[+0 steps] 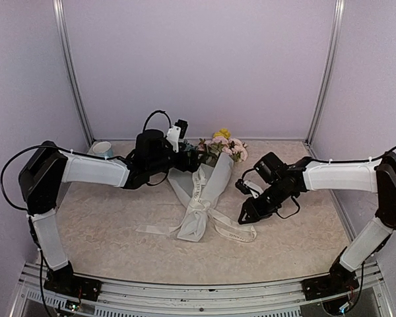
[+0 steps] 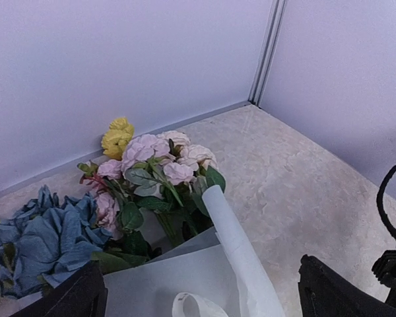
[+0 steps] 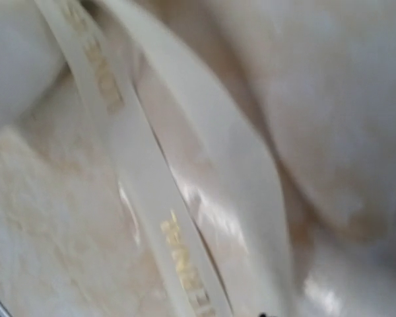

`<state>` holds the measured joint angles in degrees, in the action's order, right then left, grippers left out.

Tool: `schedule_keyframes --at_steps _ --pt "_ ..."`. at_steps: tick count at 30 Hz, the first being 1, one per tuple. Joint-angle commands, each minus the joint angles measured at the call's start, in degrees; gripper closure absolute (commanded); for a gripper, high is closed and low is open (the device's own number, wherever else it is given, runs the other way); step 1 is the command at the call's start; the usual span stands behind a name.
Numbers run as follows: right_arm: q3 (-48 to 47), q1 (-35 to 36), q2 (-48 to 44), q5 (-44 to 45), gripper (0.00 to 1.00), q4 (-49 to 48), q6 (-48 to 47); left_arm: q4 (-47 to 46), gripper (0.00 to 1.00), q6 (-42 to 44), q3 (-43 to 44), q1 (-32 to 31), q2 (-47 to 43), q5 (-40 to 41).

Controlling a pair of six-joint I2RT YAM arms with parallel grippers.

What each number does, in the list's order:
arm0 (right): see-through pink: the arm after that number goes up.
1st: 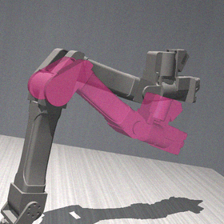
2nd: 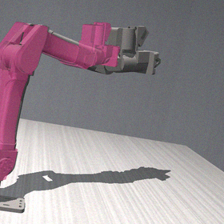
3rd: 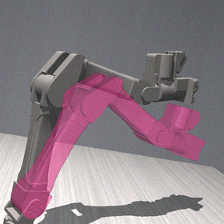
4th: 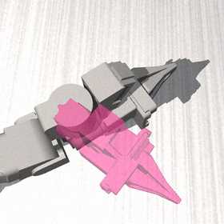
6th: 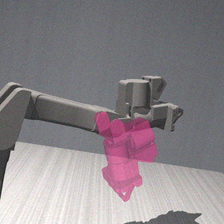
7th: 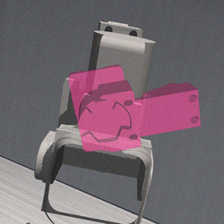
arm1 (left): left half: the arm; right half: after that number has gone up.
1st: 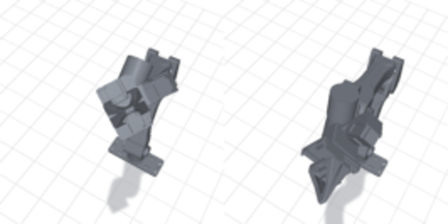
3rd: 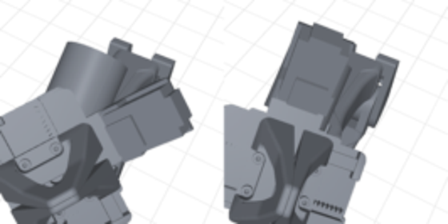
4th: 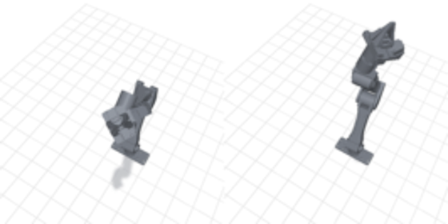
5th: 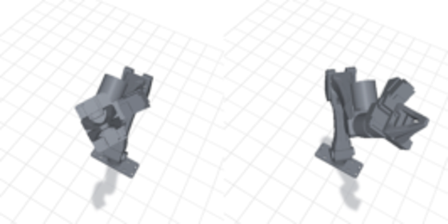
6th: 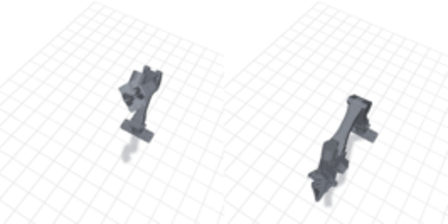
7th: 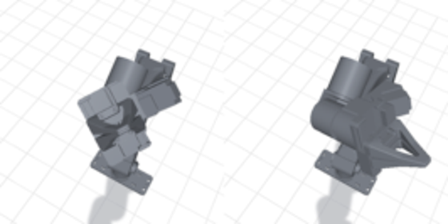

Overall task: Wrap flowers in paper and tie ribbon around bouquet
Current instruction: Cross the half-tied ribbon over the folded bouquet.

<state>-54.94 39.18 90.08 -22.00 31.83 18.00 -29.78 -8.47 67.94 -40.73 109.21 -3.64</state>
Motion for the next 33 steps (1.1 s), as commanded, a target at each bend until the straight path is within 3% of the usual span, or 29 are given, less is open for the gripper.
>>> schedule_keyframes --at_steps 1,6,10,12,16,22,30,33 --pt "-6.3 -0.3 2.7 -1.3 0.65 -2.1 -4.1 5.6 0.01 5.6 -3.5 1.3 -3.3 4.3" --pt "-8.7 1.5 6.5 -9.4 0.74 -7.6 -5.3 5.7 0.02 6.8 -8.1 2.1 -8.4 4.2" --pt "-8.8 2.0 9.1 -12.4 0.77 -10.7 -5.9 0.2 0.43 11.7 -21.5 -1.5 -17.6 -5.0" --pt "-8.8 2.0 11.3 -14.5 0.74 -13.4 -5.1 -0.6 0.5 11.6 -25.2 -3.0 -19.1 -10.4" --pt "-9.2 2.0 15.0 -14.7 0.66 -15.6 -5.9 -0.9 0.43 12.7 -27.2 -7.2 -18.1 -10.2" --pt "-9.5 2.0 19.7 -14.0 0.69 -19.4 -6.2 -0.5 0.27 16.0 -26.4 -10.4 -13.9 -12.8" --pt "-9.0 2.1 21.4 -17.8 0.99 -23.8 -6.4 3.6 0.46 17.7 -26.8 -12.9 -10.4 -14.4" --pt "-9.4 2.1 21.4 -18.3 1.0 -24.3 -7.1 4.2 0.47 17.9 -27.1 -13.3 -10.8 -15.5"
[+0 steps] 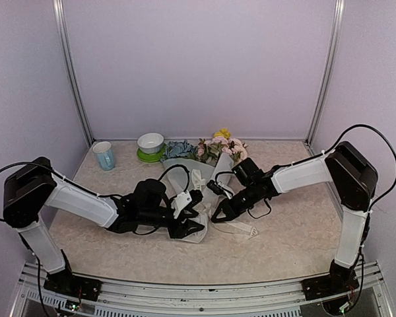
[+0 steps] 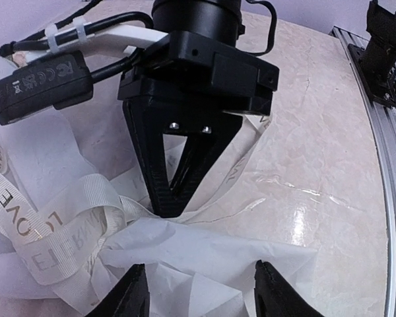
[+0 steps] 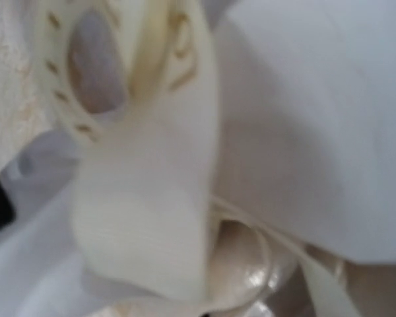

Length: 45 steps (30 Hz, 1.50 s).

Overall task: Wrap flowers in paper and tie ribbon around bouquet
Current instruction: Cross the half-tied ribbon over the folded bouquet.

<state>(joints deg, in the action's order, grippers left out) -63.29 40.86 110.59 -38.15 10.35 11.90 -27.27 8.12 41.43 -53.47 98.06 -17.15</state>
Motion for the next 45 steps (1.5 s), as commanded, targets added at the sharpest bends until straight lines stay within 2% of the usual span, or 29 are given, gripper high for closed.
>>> schedule_keyframes --at_steps 1,6,9,12,14,20,24,27,29,32,37,43,45 --pt "-1.3 0.4 0.9 -2.3 1.0 -3.1 -1.1 1.6 0.47 1.4 -0.9 -0.8 0.0 -2.2" --pt "-1.6 0.4 0.5 -2.4 1.0 -3.0 -2.0 2.7 0.43 1.7 -2.6 -1.2 -3.6 -2.5" --pt "-1.5 0.5 0.2 -2.2 1.0 -3.6 -2.2 3.6 0.39 2.2 -3.8 -1.2 -6.0 -6.7" --pt "-2.2 0.4 0.5 -1.8 1.0 -3.6 -2.1 6.5 0.44 2.8 -3.1 -1.5 -5.6 -9.2" --pt "-2.3 0.5 0.2 -1.6 1.0 -2.7 -2.4 8.9 0.48 3.1 -1.8 -2.0 -4.5 -9.7" --pt "-0.4 0.4 -3.9 1.2 1.0 0.9 -4.4 16.4 0.53 5.7 5.4 -1.4 4.2 -13.6" --pt "-0.1 0.5 -6.6 3.9 1.0 4.1 -4.4 21.8 0.53 7.8 9.9 -1.2 8.4 -16.2" --pt "1.5 0.5 -9.6 2.5 1.0 4.2 -2.6 23.4 0.53 8.4 10.0 -1.2 9.3 -16.3" --pt "3.9 0.7 -11.8 -1.1 1.0 1.8 -0.3 22.2 0.52 7.4 8.9 -0.9 9.0 -16.7" --pt "9.6 1.2 -12.3 -8.9 1.0 -8.4 6.2 18.9 0.49 6.8 6.6 -0.8 7.7 -16.7" --pt "10.0 4.3 -8.4 -15.2 1.0 -15.3 8.1 18.0 0.43 6.0 5.7 -0.9 6.8 -16.0" --pt "10.6 4.7 -5.0 -7.2 1.0 -10.3 6.2 7.4 0.31 1.1 -0.4 0.2 -2.0 -13.9" --pt "10.1 4.7 -3.9 -4.8 1.0 -8.2 5.6 6.5 0.28 0.5 -1.2 1.1 -4.7 -14.6"
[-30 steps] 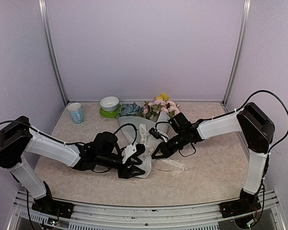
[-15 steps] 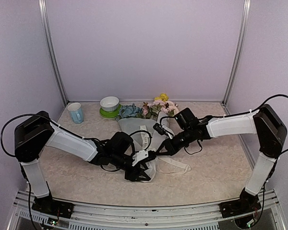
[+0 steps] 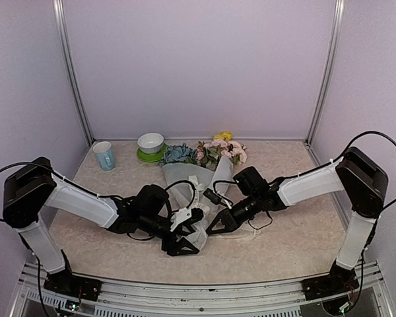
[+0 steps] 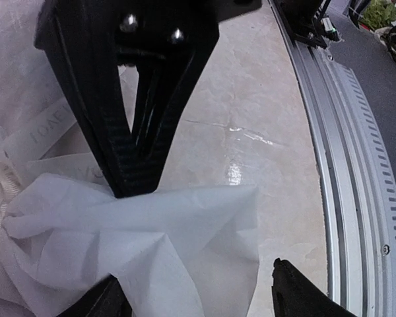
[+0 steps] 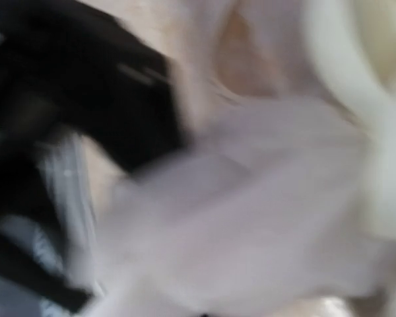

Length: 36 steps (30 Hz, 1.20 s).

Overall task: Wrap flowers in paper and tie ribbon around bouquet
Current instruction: Cross the half-tied ribbon over the folded bouquet.

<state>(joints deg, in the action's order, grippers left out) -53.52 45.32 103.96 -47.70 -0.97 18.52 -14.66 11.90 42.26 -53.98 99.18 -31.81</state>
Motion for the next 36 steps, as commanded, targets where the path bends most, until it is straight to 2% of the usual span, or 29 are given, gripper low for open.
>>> schedule_keyframes --at_steps 1,5,7,8,9,12,13,14,17,21,26,28,33,36 --pt "0.0 0.2 3.4 5.9 1.0 4.3 -1.5 -5.4 0.27 -3.3 -1.8 2.3 -7.2 -0.9" --pt "-0.4 0.2 3.7 7.2 1.0 6.9 -3.6 -3.5 0.28 -4.3 -2.1 7.8 -12.6 -7.8" --pt "-0.5 0.1 2.7 7.3 1.0 7.6 -4.5 -2.5 0.32 -4.7 -2.2 10.6 -14.5 -10.1" --pt "-0.6 0.1 2.1 7.3 1.0 7.9 -4.8 -2.5 0.37 -4.7 -2.4 11.5 -14.9 -9.6" --pt "-0.6 0.0 1.4 7.2 1.0 7.9 -5.0 -2.7 0.46 -4.6 -2.8 11.9 -14.9 -7.5" --pt "-0.5 0.0 -1.1 7.2 1.0 7.4 -5.1 -0.9 0.65 -4.9 -1.1 12.1 -11.3 2.5" --pt "-0.4 0.0 -1.8 8.0 0.97 7.1 -4.8 -0.3 0.69 -5.5 -0.2 12.1 -10.0 5.0" --pt "-0.4 0.0 -2.6 10.3 0.93 7.0 -4.3 -0.3 0.7 -5.8 0.5 12.1 -9.0 6.7" --pt "-0.8 -0.1 -2.9 16.5 0.84 6.9 -2.7 -1.7 0.64 -5.9 0.8 11.5 -7.1 10.1" --pt "-2.6 0.2 1.2 16.5 0.69 7.0 -2.3 -2.3 0.58 -5.9 0.8 10.3 -6.5 10.9" --pt "-2.5 0.6 4.0 19.2 0.64 7.3 -3.5 -2.9 0.49 -6.0 0.5 8.8 -7.2 11.3" --pt "-2.8 0.8 5.2 17.9 0.69 6.9 -3.8 -3.2 0.49 -6.2 0.8 8.8 -6.9 10.8" --pt "-2.6 1.0 5.3 16.7 0.97 7.1 -4.6 -3.5 0.52 -6.7 1.6 8.2 -7.4 9.8" --pt "-2.3 0.4 4.5 15.2 1.0 7.2 -4.7 -2.2 0.6 -5.4 3.0 6.9 -7.2 10.3"
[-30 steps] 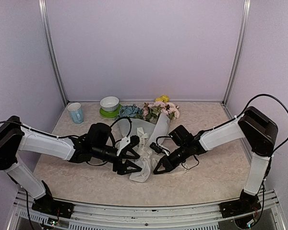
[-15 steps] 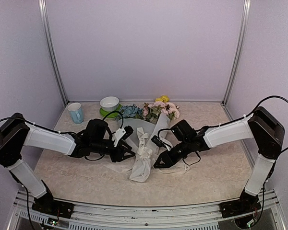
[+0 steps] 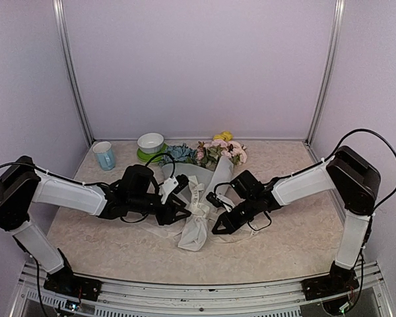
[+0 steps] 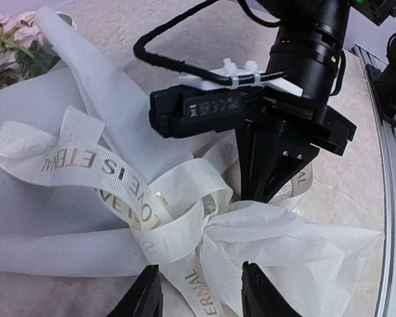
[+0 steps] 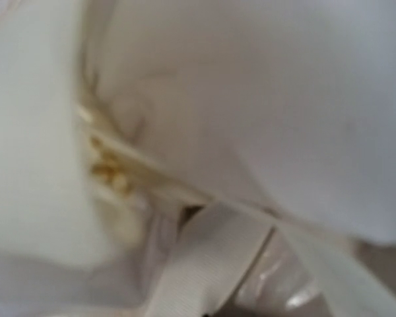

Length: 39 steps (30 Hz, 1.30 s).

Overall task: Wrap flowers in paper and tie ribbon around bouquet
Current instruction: Cross the half-tied ribbon over the folded bouquet.

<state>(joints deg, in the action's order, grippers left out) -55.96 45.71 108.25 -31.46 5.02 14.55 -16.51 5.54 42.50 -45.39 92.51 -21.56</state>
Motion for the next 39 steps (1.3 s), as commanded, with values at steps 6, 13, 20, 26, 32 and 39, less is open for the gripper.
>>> schedule_keyframes --at_steps 6,13,20,26,32,39 --pt "0.9 -1.3 -2.7 -3.5 1.0 0.1 -0.1 0.3 0.62 1.3 3.6 -2.1 -0.4 0.7" --pt "2.1 -5.5 -7.8 -5.5 1.0 -1.2 -0.7 2.7 0.68 3.8 5.5 -3.9 1.8 2.3" --pt "-0.5 -7.5 -5.4 -6.9 1.0 -1.0 -4.8 5.2 0.72 6.6 8.5 -5.2 4.3 3.6" --pt "2.6 -1.2 -10.4 4.0 0.53 4.9 -6.7 5.4 0.69 5.9 7.6 -4.9 2.7 4.6" --pt "3.9 4.0 -11.7 11.2 0.44 8.4 -7.2 1.4 0.53 3.4 4.1 -3.8 0.3 3.8" --pt "2.3 7.4 -5.3 14.8 0.56 10.5 -7.4 1.6 0.51 3.0 4.2 -3.9 -0.6 4.7"
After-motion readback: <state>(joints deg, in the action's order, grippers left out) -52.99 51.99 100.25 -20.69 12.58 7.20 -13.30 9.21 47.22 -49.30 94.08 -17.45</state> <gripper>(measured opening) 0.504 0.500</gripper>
